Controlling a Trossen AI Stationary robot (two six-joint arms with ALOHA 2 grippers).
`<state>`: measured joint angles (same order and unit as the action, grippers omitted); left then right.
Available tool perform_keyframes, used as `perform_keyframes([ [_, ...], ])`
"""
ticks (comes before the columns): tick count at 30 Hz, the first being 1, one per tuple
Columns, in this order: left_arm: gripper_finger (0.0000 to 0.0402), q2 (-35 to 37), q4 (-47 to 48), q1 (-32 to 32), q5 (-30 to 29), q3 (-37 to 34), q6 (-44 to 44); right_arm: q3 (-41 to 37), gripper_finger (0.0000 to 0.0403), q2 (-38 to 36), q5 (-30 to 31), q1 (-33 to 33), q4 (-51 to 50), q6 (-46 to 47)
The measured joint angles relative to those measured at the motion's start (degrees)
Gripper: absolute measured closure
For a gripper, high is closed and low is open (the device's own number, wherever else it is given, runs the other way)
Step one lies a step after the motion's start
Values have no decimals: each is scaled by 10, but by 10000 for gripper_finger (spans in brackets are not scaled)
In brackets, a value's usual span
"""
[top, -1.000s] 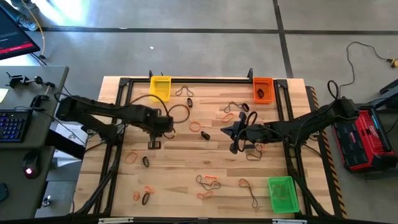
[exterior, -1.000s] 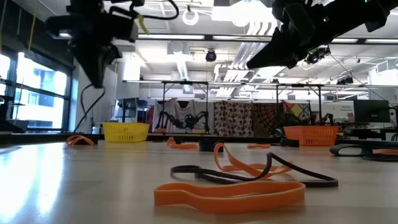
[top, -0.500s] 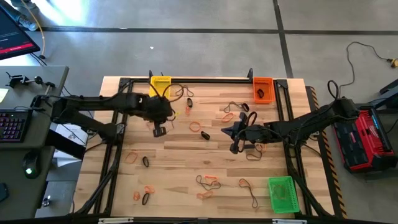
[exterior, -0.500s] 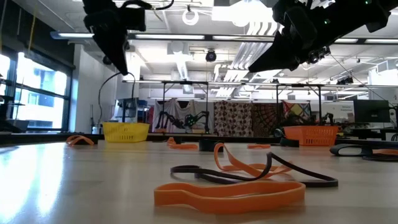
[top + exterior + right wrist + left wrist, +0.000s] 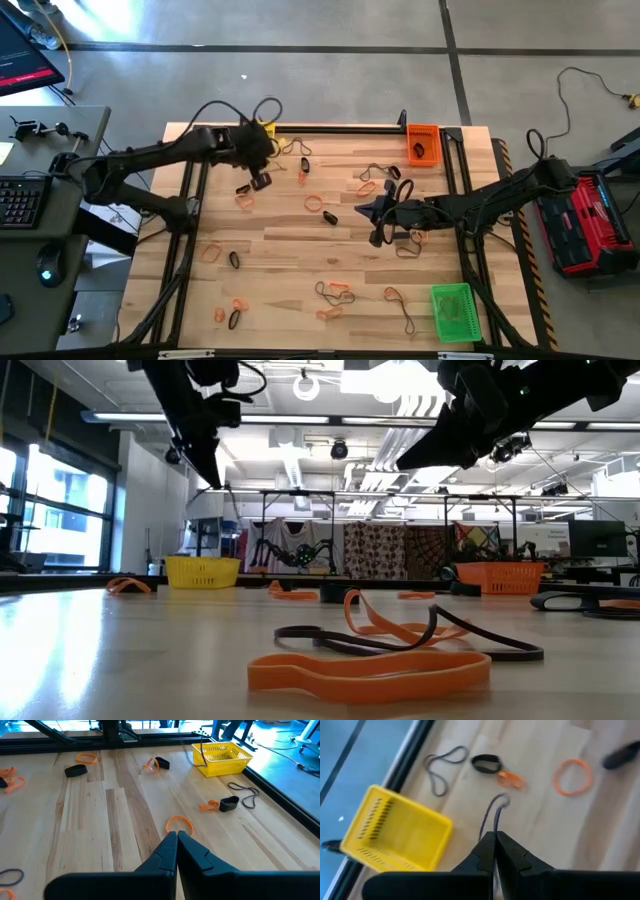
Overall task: Sort rubber bands into baskets
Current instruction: Put the purple rubber band into the yellow bin
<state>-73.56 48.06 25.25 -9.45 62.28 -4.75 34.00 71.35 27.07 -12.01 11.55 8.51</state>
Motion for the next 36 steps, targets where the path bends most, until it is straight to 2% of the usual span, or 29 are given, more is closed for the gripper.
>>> perform_keyframes([
  [14,401,-4,-65,148,7,0,0,0,403,62,0,0,32,-5],
  [19,401,-25,-70,194,49,2,-4,0,403,75,0,0,38,-6],
  [29,401,-117,-18,242,59,97,-30,0,403,75,0,0,54,-15],
  [36,401,-128,30,260,58,153,-34,0,403,75,0,0,55,-21],
])
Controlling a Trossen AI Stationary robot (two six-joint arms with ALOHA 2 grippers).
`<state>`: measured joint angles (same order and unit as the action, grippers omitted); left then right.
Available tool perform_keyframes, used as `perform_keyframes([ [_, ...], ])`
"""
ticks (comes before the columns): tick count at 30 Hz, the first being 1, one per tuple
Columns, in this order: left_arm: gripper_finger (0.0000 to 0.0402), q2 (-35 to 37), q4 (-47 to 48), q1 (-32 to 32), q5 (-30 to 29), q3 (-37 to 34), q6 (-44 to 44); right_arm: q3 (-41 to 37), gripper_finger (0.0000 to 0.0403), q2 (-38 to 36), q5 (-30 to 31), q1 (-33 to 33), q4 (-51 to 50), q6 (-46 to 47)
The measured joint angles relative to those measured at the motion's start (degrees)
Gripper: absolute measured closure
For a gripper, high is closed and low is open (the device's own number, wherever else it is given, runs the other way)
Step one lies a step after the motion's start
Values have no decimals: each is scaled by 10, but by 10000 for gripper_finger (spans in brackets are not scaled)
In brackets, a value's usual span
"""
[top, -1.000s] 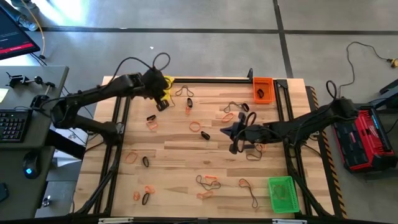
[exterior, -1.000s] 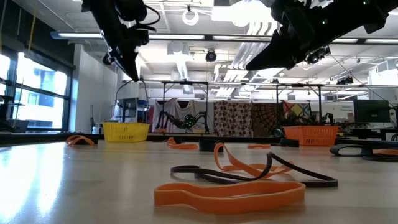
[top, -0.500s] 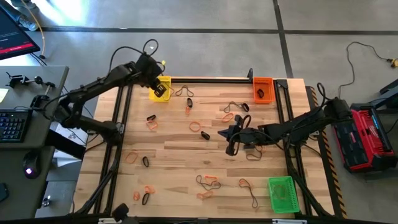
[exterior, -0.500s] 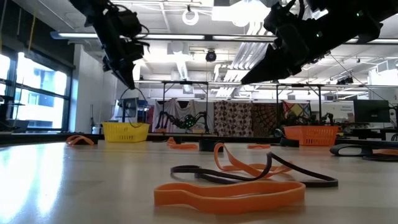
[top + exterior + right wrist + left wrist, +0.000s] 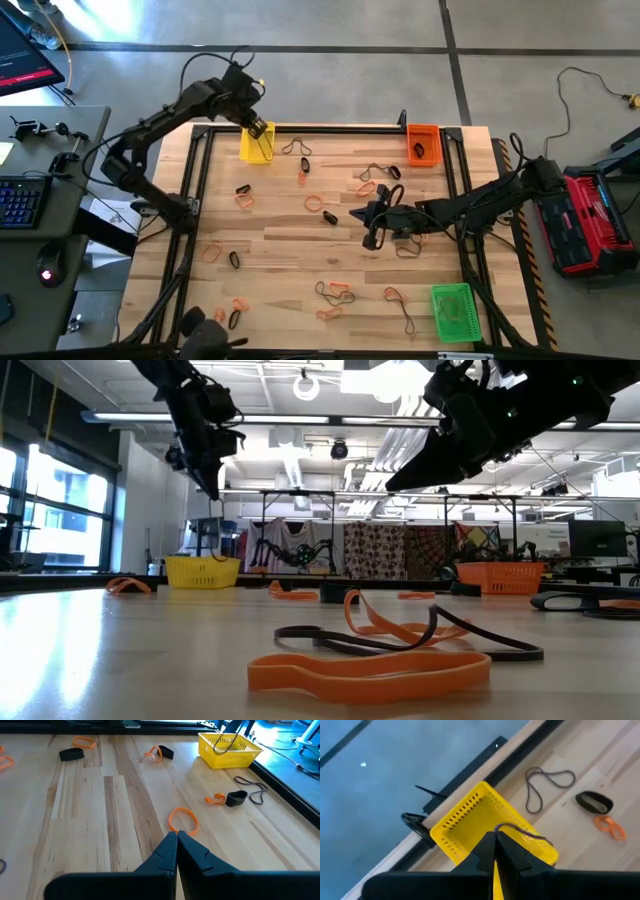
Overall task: Sort rubber bands into baskets
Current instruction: Put the purple rubber band into the yellow bin
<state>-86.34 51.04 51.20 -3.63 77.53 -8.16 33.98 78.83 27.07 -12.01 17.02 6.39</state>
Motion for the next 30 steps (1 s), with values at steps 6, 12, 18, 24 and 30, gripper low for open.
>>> perform_keyframes([
  [6,401,2,35,-14,1,25,7,0,403,0,0,0,0,1],
  [12,401,2,47,-36,1,25,26,0,403,0,0,0,0,1],
  [18,401,2,52,-68,16,19,48,0,403,0,0,0,0,2],
  [24,401,2,46,-103,17,-6,67,0,403,0,-8,0,0,2],
  [30,401,2,24,-145,18,-26,89,0,403,0,-8,0,-4,2],
])
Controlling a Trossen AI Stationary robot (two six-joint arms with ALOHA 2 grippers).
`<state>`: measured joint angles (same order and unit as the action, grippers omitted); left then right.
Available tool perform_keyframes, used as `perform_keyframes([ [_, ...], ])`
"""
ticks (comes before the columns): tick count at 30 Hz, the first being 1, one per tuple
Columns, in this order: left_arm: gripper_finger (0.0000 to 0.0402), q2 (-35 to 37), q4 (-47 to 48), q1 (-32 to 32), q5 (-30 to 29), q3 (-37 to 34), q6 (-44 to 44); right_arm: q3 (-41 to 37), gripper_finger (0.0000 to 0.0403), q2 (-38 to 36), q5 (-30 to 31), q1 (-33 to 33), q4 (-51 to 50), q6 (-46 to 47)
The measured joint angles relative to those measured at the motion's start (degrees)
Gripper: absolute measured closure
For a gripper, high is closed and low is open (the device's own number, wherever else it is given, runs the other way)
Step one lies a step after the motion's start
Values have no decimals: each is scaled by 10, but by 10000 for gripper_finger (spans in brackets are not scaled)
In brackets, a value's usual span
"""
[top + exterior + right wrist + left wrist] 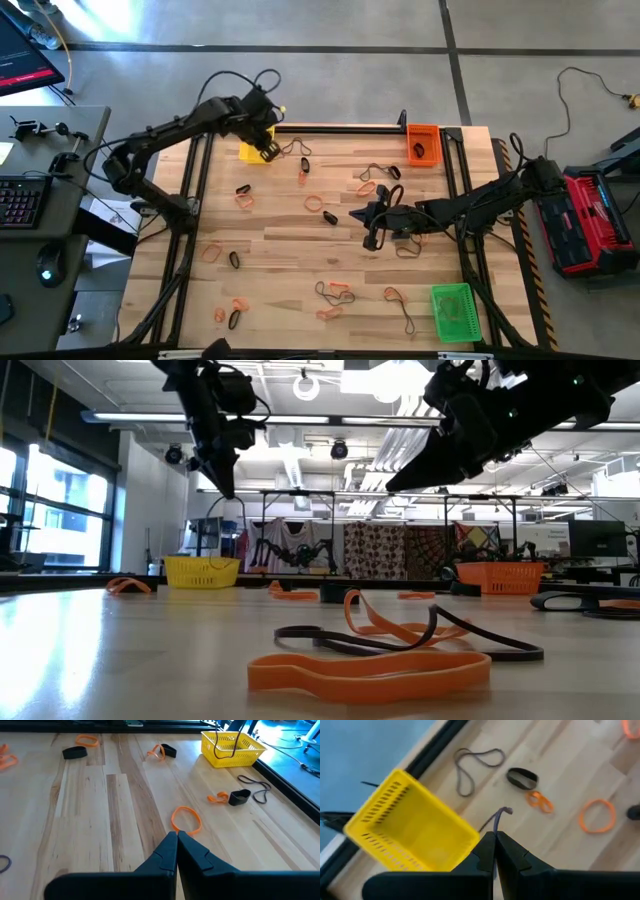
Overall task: Sort rubber bands into baskets
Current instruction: Put the purple rubber band into the yellow bin
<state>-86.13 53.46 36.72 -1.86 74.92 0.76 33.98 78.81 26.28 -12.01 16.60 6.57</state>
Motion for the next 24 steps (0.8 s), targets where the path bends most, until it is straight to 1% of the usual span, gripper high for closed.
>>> perform_keyframes([
  [6,401,0,-2,-39,22,-2,7,0,403,0,0,0,-2,0],
  [10,401,0,-2,-43,29,-2,7,0,403,0,-2,0,-3,0],
  [13,401,0,0,-36,28,-1,7,0,403,0,-2,0,-4,0],
  [18,401,0,2,-19,26,27,0,0,403,0,-2,0,-6,0],
  [24,401,0,23,29,-11,70,-5,0,403,0,-2,0,-12,14],
])
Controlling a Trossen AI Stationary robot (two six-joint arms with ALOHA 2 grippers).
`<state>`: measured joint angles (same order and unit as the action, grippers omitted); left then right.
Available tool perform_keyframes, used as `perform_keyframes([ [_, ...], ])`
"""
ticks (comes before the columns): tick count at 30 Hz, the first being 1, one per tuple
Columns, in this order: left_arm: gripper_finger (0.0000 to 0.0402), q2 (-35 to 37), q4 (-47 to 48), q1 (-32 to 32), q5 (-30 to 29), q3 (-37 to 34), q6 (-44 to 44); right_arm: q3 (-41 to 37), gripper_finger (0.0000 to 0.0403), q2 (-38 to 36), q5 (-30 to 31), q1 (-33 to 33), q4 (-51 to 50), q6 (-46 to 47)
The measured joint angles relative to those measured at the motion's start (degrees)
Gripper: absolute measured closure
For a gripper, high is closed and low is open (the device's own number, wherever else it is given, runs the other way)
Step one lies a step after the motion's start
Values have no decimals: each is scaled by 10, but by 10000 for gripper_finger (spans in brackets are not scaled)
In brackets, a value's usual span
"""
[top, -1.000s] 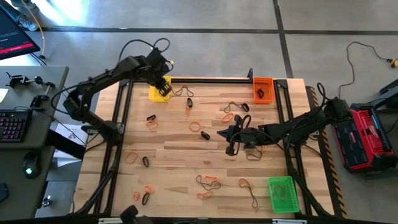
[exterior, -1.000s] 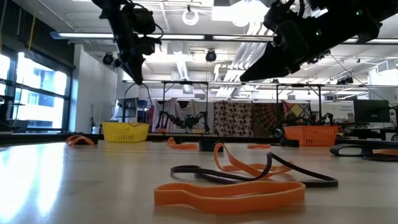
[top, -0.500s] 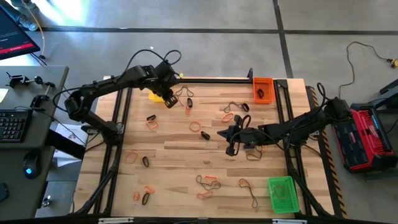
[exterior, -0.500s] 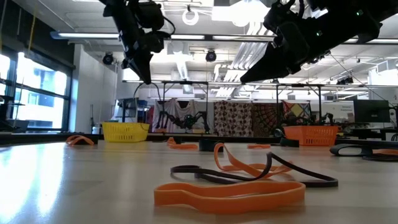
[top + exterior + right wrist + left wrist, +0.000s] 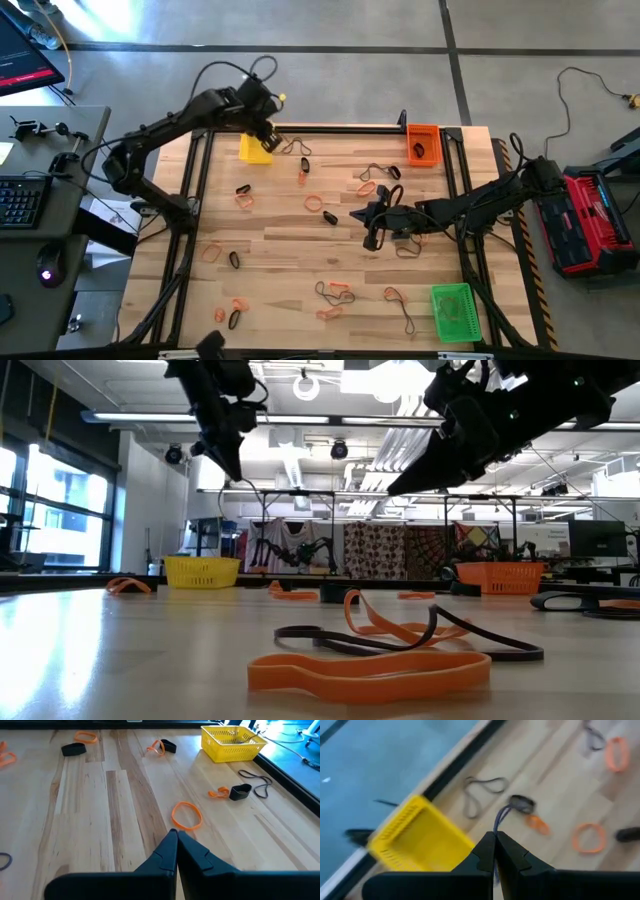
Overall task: Sort rubber bands into baskets
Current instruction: Put the purple rubber band into the yellow bin
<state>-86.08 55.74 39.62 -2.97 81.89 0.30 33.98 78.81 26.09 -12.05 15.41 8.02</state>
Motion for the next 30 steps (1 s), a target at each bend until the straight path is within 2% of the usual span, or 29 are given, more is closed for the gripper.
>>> perform_keyframes([
  [11,401,-25,8,106,6,3,-7,0,403,0,0,0,-2,5],
  [24,401,-106,-4,121,9,3,-16,0,403,0,1,0,-6,5],
  [30,401,-110,6,137,-30,3,-10,0,403,0,2,0,-6,5],
])
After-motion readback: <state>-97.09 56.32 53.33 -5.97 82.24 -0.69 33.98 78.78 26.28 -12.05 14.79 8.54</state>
